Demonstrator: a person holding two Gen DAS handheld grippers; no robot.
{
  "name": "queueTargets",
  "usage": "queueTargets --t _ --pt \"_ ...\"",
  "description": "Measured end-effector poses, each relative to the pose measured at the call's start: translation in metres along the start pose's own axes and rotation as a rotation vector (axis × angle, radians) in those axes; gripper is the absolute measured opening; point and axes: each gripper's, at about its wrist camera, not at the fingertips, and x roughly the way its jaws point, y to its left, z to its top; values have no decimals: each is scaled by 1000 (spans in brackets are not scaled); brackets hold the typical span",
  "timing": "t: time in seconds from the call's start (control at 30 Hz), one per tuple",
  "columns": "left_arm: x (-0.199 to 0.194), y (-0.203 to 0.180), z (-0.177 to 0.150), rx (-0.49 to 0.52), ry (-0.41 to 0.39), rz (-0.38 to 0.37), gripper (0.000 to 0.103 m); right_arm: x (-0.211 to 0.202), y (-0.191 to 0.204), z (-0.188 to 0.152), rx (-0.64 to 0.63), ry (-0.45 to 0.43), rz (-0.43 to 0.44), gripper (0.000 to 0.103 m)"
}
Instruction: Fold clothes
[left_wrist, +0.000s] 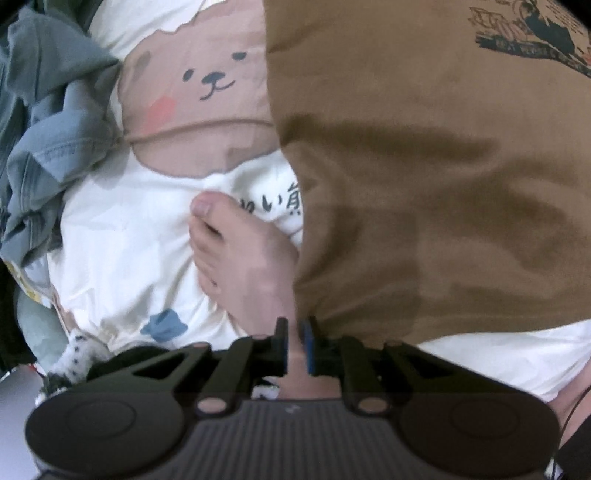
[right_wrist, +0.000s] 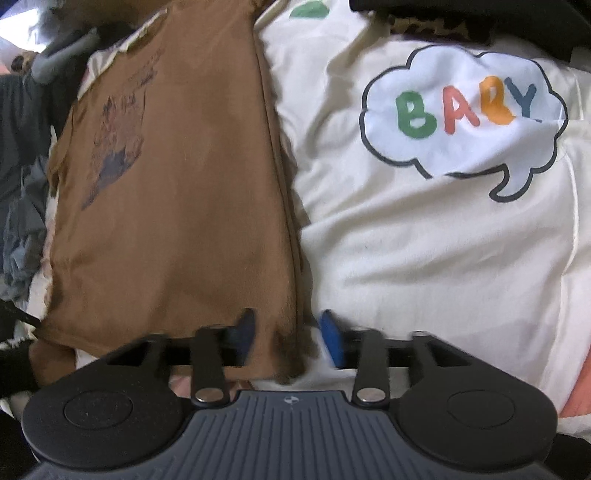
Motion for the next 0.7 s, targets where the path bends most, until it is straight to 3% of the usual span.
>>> queueTargets --t 0.17,0.37,0.47,0.5,0.53,0.6,0.63,0.67,0.7 --pt "0 -2 3 8 -12 1 32 13 2 0 16 10 -2 51" --pt "-4 -9 4 13 -26 -12 37 23 6 1 27 7 12 51" --pt "1 -17 4 47 -2 -12 34 30 11 -1 2 21 -2 51" --pt "3 -20 4 59 8 -10 30 31 14 -1 -22 25 -12 51" --pt "5 -22 3 72 20 -7 17 32 16 -2 -39 31 -20 50" --pt "6 -24 1 92 22 1 11 33 19 -4 -60 49 -28 39" --pt "5 -25 0 102 19 6 5 33 20 -4 -70 58 -32 22" --pt "4 -24 -1 106 18 7 5 32 21 -4 -82 66 -39 13" --pt "2 -22 0 102 20 4 4 29 22 -5 -85 69 -37 11"
